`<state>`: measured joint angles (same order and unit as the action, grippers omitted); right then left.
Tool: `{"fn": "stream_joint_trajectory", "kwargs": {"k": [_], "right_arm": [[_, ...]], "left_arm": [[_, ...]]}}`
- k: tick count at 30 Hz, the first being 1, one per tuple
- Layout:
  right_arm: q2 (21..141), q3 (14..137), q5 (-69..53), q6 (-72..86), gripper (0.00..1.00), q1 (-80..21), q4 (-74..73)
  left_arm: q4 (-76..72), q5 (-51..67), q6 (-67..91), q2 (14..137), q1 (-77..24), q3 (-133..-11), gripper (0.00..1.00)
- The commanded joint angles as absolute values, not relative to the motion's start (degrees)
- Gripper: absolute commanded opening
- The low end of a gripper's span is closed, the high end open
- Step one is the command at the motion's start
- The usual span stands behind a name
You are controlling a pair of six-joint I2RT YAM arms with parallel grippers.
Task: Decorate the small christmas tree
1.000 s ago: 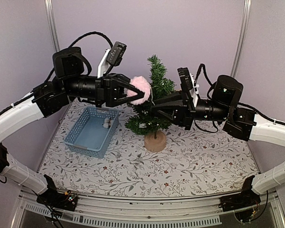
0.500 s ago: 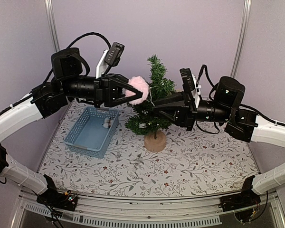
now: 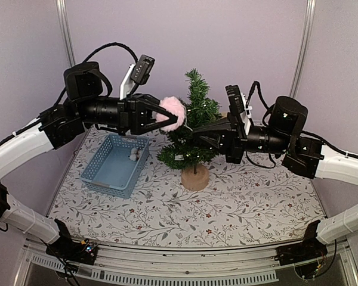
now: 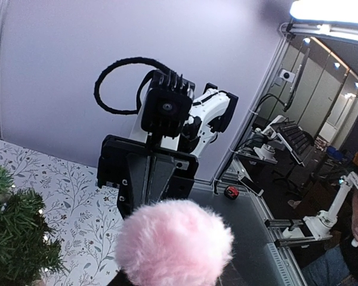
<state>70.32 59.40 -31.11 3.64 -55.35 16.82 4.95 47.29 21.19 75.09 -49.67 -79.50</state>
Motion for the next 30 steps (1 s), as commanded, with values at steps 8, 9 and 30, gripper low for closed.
{"fn": "stream_joint_trajectory", "kwargs": {"k": [8,9,30], "right_arm": [[70.85,67.48,-17.79,5.12,0.0,-55.74,8.05],[71.4,68.65,-16.18,5.21,0.0,-55.74,6.69],[82.14,82.11,6.92,7.62,0.0,-55.77,-10.47]], "left_arm": [[5.47,33.32,19.7,73.68,-46.44,-77.71,0.0],[5.47,32.34,19.51,73.82,-46.22,-77.66,0.0],[7.32,19.46,20.4,81.54,-42.55,-79.8,0.0]]}}
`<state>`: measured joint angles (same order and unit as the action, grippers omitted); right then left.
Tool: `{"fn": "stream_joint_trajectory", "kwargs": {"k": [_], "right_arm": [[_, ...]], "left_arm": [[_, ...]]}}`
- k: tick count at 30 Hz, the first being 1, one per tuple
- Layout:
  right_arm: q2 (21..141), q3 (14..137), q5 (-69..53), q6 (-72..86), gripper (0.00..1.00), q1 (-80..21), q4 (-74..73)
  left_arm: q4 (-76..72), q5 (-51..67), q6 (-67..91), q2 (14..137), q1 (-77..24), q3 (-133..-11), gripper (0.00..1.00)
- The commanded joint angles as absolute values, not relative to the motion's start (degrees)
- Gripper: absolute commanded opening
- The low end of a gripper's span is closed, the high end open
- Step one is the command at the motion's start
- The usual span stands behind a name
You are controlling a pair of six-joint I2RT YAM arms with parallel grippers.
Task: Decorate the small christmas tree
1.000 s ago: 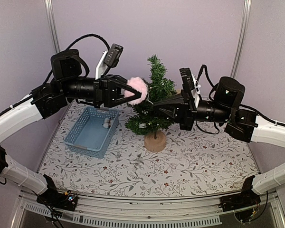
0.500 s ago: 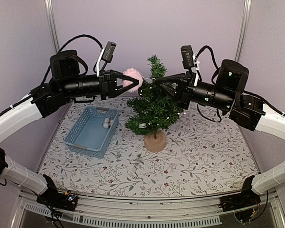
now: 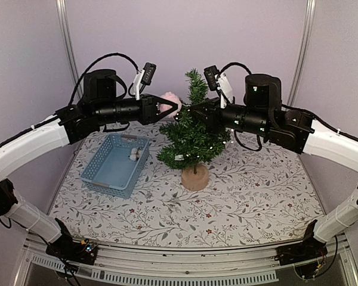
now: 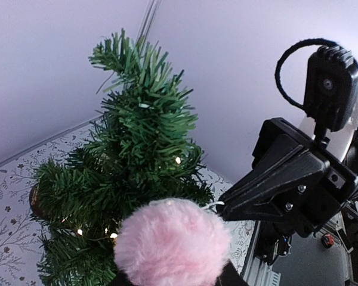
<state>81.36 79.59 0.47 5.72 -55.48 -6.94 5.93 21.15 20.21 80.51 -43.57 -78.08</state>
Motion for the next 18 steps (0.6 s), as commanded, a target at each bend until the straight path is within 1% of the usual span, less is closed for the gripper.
{"fn": "stream_joint_trajectory", "kwargs": {"k": [1,18], "right_arm": [[82.23,82.24,7.58,8.06,0.0,-55.73,-10.94],[85.43,83.67,9.2,9.41,0.0,-55.72,-17.07]], "left_arm": [[7.38,19.5,20.51,81.7,-42.46,-79.78,0.0],[9.22,19.8,21.76,81.8,-42.45,-76.92,0.0]]}}
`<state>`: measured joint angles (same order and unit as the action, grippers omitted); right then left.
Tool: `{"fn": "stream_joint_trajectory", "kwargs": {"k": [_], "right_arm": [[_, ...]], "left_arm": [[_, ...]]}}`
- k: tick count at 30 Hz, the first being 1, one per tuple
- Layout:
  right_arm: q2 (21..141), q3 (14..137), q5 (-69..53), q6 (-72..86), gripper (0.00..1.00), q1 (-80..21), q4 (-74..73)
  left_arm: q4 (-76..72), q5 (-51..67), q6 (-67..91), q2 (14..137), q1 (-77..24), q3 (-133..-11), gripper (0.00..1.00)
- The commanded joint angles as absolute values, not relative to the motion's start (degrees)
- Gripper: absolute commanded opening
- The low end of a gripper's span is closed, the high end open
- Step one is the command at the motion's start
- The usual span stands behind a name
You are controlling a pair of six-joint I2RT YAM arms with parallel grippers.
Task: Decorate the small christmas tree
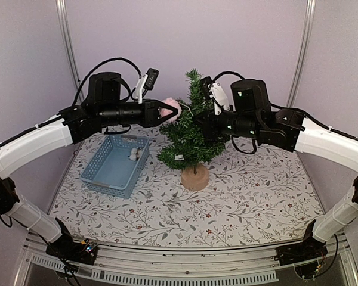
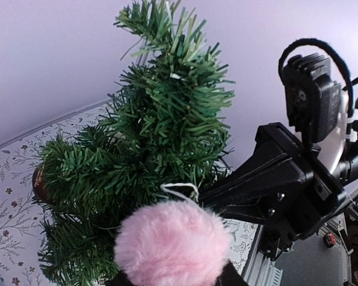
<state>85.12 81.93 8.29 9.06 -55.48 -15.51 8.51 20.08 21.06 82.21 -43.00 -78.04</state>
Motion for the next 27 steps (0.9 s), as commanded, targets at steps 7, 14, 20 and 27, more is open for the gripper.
{"fn": "stream_joint_trajectory", "kwargs": {"k": [7,14,20,27], "right_arm": [[84.34,83.05,7.77,8.6,0.0,-55.73,-17.31],[81.93,81.05,7.5,7.95,0.0,-55.72,-15.95],[80.47,80.43,6.15,7.24,0.0,-55.77,-16.54],[81.26,82.05,2.36,4.91,0.0,-55.73,-19.45]], "left_arm": [[8.76,20.43,22.54,80.46,-42.48,-74.63,0.0],[8.52,22.48,22.55,79.69,-42.62,-73.06,0.0],[8.79,24.77,22.06,80.78,-43.24,-73.4,0.0],[9.23,26.34,22.02,82.13,-43.57,-73.46,0.0]]}}
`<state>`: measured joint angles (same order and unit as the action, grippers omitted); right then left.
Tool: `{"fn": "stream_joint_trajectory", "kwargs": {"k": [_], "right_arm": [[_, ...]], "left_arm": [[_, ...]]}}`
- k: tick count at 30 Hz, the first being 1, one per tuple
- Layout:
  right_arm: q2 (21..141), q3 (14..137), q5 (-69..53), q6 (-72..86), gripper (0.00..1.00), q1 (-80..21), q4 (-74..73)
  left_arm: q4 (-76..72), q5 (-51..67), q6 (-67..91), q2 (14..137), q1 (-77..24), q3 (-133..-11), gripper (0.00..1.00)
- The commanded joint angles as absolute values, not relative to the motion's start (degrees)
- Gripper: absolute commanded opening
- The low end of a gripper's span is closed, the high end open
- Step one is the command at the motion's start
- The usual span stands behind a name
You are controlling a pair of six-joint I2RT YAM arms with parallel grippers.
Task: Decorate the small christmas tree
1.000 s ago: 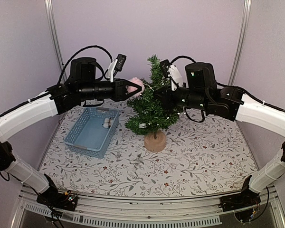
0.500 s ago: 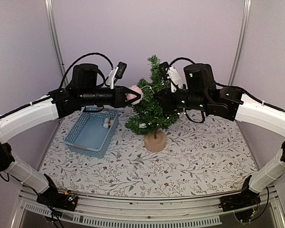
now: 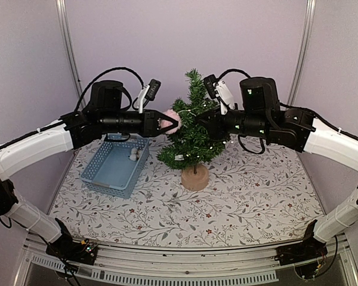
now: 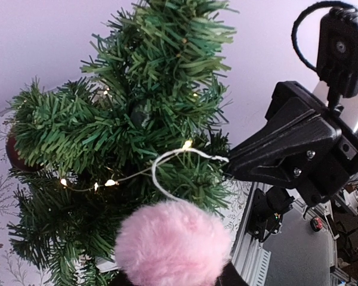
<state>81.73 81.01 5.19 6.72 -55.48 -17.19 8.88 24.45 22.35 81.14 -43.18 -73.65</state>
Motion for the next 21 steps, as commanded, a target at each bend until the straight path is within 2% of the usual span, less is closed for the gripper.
{"fn": "stream_joint_trajectory", "kwargs": {"k": [1,14,21], "right_arm": [[81.36,82.35,1.91,4.72,0.0,-55.73,-19.77],[81.01,84.33,-5.38,0.98,0.0,-56.5,-23.04],[84.9,90.61,-5.47,-2.31,0.0,-57.13,-25.91]], "left_arm": [[9.28,26.5,21.98,82.17,-43.59,-73.32,0.0],[9.64,27.88,20.69,83.09,-44.11,-72.6,0.0],[9.66,27.94,19.95,83.82,-44.21,-72.84,0.0]]}}
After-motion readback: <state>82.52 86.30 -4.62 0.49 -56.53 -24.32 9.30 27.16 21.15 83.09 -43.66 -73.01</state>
